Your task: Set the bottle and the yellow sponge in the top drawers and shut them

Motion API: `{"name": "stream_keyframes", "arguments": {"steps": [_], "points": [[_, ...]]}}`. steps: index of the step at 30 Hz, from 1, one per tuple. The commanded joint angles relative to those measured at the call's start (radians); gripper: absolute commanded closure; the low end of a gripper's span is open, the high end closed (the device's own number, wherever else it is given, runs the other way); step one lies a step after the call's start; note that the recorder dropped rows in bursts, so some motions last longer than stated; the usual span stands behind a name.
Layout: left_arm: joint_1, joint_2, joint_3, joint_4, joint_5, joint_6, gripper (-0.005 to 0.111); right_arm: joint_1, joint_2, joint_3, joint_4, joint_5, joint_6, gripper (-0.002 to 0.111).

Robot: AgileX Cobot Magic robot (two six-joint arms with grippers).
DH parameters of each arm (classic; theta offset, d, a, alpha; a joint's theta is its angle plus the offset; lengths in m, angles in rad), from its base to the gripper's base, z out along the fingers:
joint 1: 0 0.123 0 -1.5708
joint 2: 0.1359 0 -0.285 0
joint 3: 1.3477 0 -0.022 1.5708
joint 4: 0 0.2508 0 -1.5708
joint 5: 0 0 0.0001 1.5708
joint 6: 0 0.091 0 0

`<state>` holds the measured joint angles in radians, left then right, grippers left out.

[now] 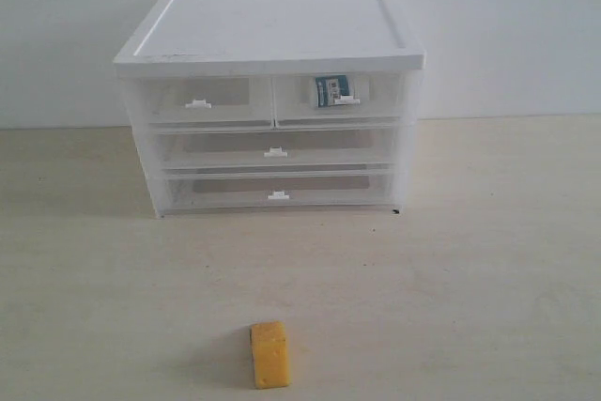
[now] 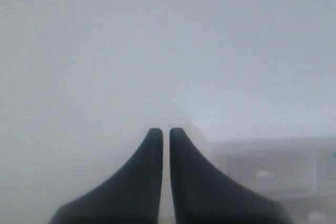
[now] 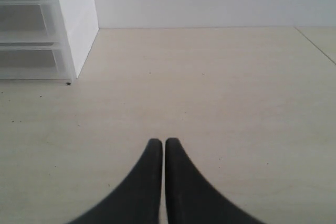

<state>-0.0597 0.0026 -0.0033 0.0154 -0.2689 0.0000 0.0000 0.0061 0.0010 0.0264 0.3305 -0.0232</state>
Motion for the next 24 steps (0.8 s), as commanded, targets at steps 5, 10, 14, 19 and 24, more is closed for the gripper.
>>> {"name": "stream_keyframes", "arguments": {"steps": [5,10,14,19,24], "points": [[-0.008,0.02,-0.016,-0.008,-0.247,-0.196,0.102,0.0,-0.006,-0.001,-0.009,-0.003,0.0,0.108],[-0.008,0.2,-0.101,-0.008,-0.247,-0.18,0.102,0.0,-0.006,-0.001,-0.009,-0.003,0.0,0.108],[-0.008,0.398,-0.211,-0.008,-0.234,-0.18,0.102,0.0,-0.006,-0.001,-0.009,-0.003,0.0,0.108],[-0.008,0.641,-0.36,0.016,-0.095,-0.161,0.102,0.0,-0.006,-0.001,-0.009,-0.003,0.0,0.108],[-0.008,0.837,-0.461,0.034,-0.085,-0.161,0.102,0.0,-0.006,-0.001,-0.009,-0.005,0.0,0.108]]}}
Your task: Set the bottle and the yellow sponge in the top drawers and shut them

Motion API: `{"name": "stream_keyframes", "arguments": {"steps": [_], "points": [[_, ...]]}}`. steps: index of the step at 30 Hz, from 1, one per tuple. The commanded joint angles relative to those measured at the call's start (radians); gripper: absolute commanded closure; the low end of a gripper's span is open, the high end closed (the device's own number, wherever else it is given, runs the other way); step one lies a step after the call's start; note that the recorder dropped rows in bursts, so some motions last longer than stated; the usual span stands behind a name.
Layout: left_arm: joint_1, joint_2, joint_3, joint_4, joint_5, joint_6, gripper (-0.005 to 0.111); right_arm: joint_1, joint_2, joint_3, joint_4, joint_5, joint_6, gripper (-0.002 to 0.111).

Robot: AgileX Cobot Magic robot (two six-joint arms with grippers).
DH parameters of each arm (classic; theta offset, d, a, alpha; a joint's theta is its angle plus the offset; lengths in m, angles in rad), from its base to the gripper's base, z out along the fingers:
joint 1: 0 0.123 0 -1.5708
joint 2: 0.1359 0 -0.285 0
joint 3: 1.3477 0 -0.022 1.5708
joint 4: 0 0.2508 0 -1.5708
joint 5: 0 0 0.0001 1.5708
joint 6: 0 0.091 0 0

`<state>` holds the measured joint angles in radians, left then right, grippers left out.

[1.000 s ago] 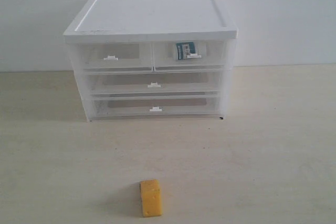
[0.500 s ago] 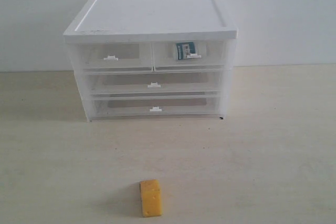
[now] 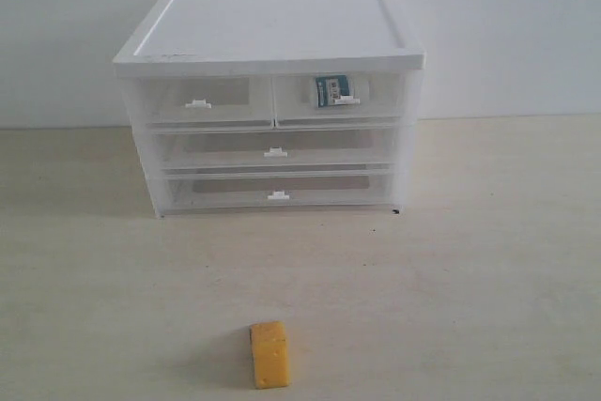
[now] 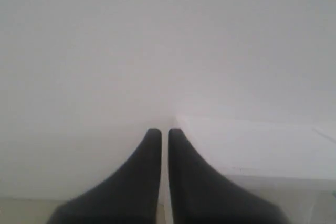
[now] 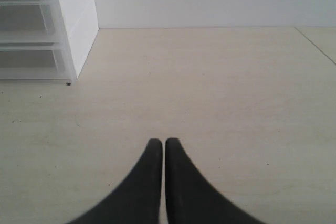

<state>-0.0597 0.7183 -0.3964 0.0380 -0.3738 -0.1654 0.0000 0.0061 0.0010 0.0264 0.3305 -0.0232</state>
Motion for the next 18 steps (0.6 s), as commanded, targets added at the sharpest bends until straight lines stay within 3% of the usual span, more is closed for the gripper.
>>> {"name": "stream_keyframes", "arguments": {"steps": [1,6,11,18], "points": [[-0.008,0.159,-0.084,0.016,0.007,0.005,0.102,0.0,-0.006,-0.001,-0.009,-0.005,0.0,0.108],[-0.016,0.321,-0.105,0.049,-0.125,0.005,0.102,0.0,-0.006,-0.001,-0.009,-0.005,0.0,0.108],[-0.072,0.441,-0.105,0.032,-0.224,0.028,0.102,0.0,-0.006,-0.001,-0.009,-0.005,0.0,0.108],[-0.241,0.619,-0.105,-0.299,-0.401,0.335,0.102,0.0,-0.006,-0.001,-0.009,-0.005,0.0,0.108]]}}
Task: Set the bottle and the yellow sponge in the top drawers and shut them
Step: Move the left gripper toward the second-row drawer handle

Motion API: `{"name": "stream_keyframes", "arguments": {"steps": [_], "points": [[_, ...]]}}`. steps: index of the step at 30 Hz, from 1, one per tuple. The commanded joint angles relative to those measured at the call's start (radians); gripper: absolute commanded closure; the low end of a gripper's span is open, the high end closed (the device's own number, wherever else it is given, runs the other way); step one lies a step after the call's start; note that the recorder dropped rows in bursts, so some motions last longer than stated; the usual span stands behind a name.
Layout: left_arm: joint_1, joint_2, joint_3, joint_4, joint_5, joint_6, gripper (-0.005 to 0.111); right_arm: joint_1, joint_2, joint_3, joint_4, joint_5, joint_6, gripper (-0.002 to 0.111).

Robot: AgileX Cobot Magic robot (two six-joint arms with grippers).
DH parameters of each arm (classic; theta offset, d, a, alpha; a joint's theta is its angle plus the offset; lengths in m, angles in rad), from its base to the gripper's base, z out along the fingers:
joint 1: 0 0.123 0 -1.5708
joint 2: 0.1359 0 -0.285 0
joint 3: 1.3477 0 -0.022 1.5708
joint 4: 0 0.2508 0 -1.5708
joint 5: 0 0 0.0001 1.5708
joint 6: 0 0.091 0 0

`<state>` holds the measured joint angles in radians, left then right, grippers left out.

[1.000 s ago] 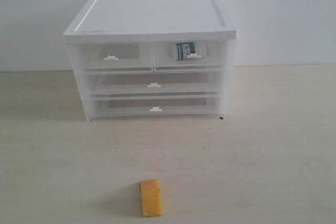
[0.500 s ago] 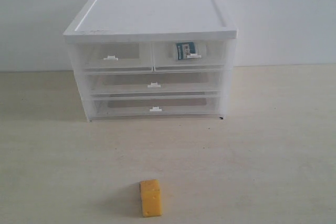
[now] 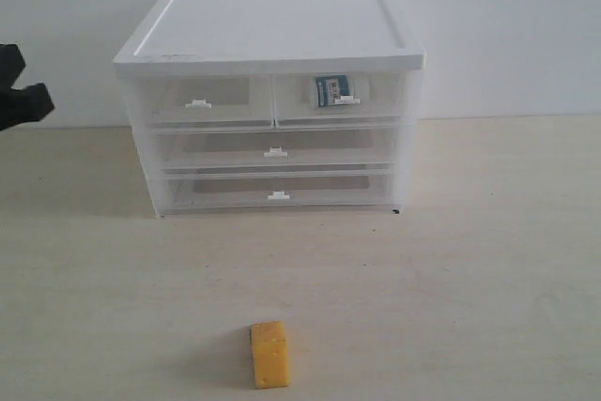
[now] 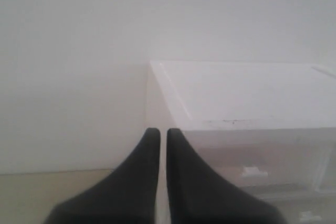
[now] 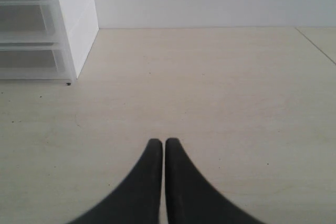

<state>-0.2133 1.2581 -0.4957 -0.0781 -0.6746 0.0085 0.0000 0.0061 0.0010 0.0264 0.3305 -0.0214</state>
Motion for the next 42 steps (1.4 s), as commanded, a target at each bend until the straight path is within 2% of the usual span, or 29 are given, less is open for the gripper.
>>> {"name": "stream_keyframes", "arguments": {"steps": [1,5,9,12,14,17,20,22,24,28,33,37,42], "points": [[-0.109,0.099,-0.006,-0.213,-0.139,0.183,0.102,0.0,-0.006,-0.001,-0.009,-0.005,-0.002,0.108],[-0.208,0.198,-0.006,-0.257,-0.281,0.187,0.102,0.0,-0.006,-0.001,-0.009,-0.005,-0.002,0.108],[-0.279,0.292,-0.021,-0.318,-0.334,0.187,0.102,0.0,-0.006,-0.001,-0.009,-0.005,-0.002,0.108],[-0.303,0.368,-0.053,-0.314,-0.347,0.185,0.102,0.0,-0.006,-0.001,-0.009,-0.005,-0.002,0.108],[-0.308,0.435,-0.089,-0.269,-0.349,0.145,0.102,0.0,-0.006,-0.001,-0.009,-0.005,-0.002,0.108],[-0.308,0.502,-0.125,-0.25,-0.349,-0.008,0.102,0.0,-0.006,-0.001,-0.009,-0.005,-0.002,0.108],[-0.308,0.556,-0.153,-0.17,-0.349,-0.016,0.102,0.0,-0.006,-0.001,-0.009,-0.005,-0.002,0.108],[-0.308,0.595,-0.19,-0.107,-0.349,-0.016,0.095,0.0,-0.006,-0.001,-0.009,-0.005,-0.002,0.108],[-0.308,0.627,-0.229,-0.089,-0.349,-0.016,0.069,0.0,-0.006,-0.001,-0.009,-0.005,-0.002,0.108],[-0.308,0.633,-0.249,-0.098,-0.349,-0.016,0.044,0.0,-0.006,-0.001,-0.009,-0.005,-0.002,0.108],[-0.308,0.641,-0.25,-0.152,-0.412,0.103,0.043,0.0,-0.006,-0.001,-0.009,-0.005,-0.002,0.108],[-0.308,0.689,-0.25,-0.243,-0.546,0.141,0.043,0.0,-0.006,-0.001,-0.009,-0.005,-0.002,0.108],[-0.308,0.757,-0.262,-0.25,-0.546,0.141,0.043,0.0,-0.006,-0.001,-0.009,-0.005,-0.002,0.108]]}}
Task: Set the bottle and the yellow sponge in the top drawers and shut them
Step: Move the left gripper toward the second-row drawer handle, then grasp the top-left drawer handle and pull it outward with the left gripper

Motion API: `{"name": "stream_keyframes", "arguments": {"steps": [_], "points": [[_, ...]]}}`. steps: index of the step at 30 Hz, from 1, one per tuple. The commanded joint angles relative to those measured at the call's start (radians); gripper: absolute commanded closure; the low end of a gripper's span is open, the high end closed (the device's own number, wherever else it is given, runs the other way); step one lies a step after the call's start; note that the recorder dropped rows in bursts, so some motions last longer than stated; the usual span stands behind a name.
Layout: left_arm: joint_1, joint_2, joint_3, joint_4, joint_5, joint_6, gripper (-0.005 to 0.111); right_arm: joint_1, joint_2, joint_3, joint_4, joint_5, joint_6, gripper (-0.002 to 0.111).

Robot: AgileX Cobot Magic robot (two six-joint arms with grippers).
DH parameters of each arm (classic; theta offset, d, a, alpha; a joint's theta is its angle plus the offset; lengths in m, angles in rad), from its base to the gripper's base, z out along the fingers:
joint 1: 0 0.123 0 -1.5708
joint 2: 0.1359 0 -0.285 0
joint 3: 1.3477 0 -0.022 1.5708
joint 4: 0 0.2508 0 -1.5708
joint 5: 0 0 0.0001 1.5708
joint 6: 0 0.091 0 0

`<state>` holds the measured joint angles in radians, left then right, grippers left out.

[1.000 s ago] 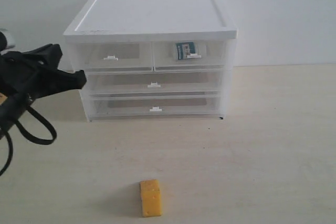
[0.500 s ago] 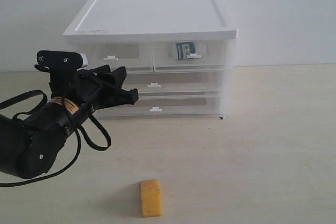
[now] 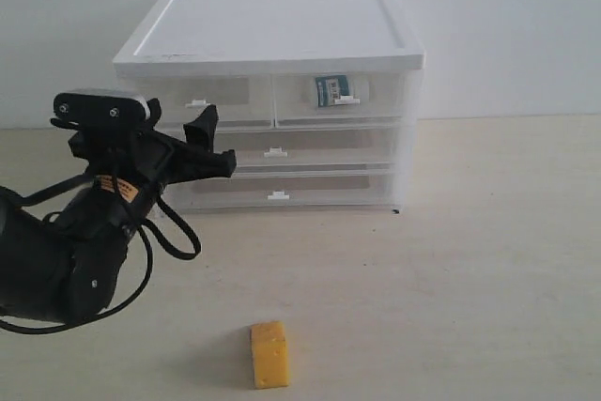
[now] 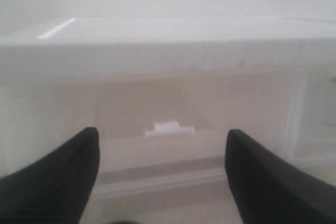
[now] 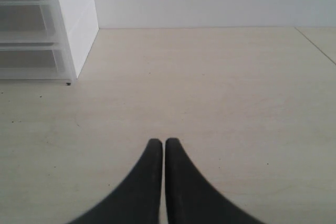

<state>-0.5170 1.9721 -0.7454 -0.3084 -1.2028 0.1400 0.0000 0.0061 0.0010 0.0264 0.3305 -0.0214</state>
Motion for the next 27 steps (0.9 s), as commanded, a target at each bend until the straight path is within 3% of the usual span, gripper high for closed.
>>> {"name": "stream_keyframes", "arguments": {"steps": [1,22,25,27], "points": [[-0.005,0.055,-0.023,-0.03,-0.018,0.01,0.043,0.0,-0.006,-0.001,-0.009,-0.005,-0.002,0.108],[-0.005,0.138,-0.205,-0.121,-0.018,-0.005,0.043,0.0,-0.006,-0.001,-0.009,-0.005,-0.002,0.108],[-0.005,0.149,-0.21,-0.126,-0.018,-0.005,0.052,0.0,-0.006,-0.001,-0.009,-0.005,-0.002,0.108],[-0.005,0.148,-0.206,-0.126,-0.018,-0.005,0.068,0.0,-0.006,-0.001,-0.009,-0.005,-0.002,0.108]]}}
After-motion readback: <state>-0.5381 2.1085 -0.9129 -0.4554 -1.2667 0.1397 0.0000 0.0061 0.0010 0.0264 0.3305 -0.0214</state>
